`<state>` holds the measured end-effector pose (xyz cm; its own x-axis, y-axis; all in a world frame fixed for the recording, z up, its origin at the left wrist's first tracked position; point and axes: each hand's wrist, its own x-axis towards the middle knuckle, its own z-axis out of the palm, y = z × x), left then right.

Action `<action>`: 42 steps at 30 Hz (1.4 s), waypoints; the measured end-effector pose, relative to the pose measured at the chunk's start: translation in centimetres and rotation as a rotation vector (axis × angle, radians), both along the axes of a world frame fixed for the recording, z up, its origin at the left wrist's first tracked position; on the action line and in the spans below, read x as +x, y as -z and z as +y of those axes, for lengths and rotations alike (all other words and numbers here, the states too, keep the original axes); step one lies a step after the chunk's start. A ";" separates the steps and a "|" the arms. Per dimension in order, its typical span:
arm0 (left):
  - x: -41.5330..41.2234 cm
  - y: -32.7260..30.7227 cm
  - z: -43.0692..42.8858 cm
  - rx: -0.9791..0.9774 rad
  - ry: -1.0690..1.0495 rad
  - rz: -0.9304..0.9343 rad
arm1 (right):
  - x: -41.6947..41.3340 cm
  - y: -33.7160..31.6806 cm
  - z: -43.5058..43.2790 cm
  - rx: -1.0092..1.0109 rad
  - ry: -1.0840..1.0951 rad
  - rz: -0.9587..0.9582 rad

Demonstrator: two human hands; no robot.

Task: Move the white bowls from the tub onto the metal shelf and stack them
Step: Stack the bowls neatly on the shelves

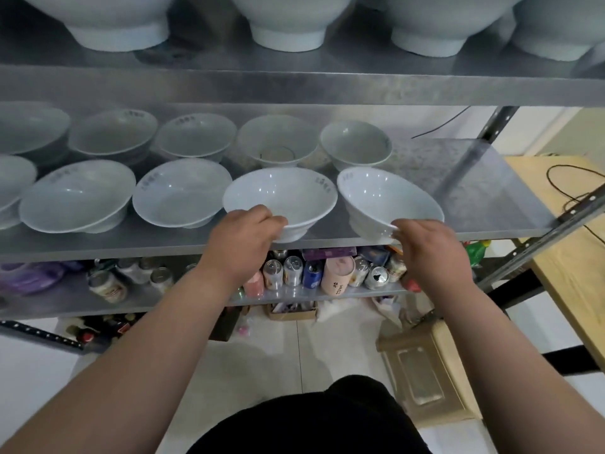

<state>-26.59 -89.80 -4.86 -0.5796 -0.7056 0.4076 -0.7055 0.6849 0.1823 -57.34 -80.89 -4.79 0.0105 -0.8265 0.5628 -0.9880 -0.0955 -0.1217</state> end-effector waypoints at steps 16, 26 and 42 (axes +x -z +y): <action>-7.9 -0.5 -15.3 -0.241 -0.125 -0.034 | -9.3 1.2 -20.0 -0.080 -0.054 0.158; -11.4 3.0 -21.8 -0.031 -0.313 -0.225 | -10.3 4.4 -25.2 0.191 -0.094 0.160; -10.6 3.3 -24.2 0.284 -0.296 -0.514 | -7.5 2.7 -27.4 0.657 -0.041 0.311</action>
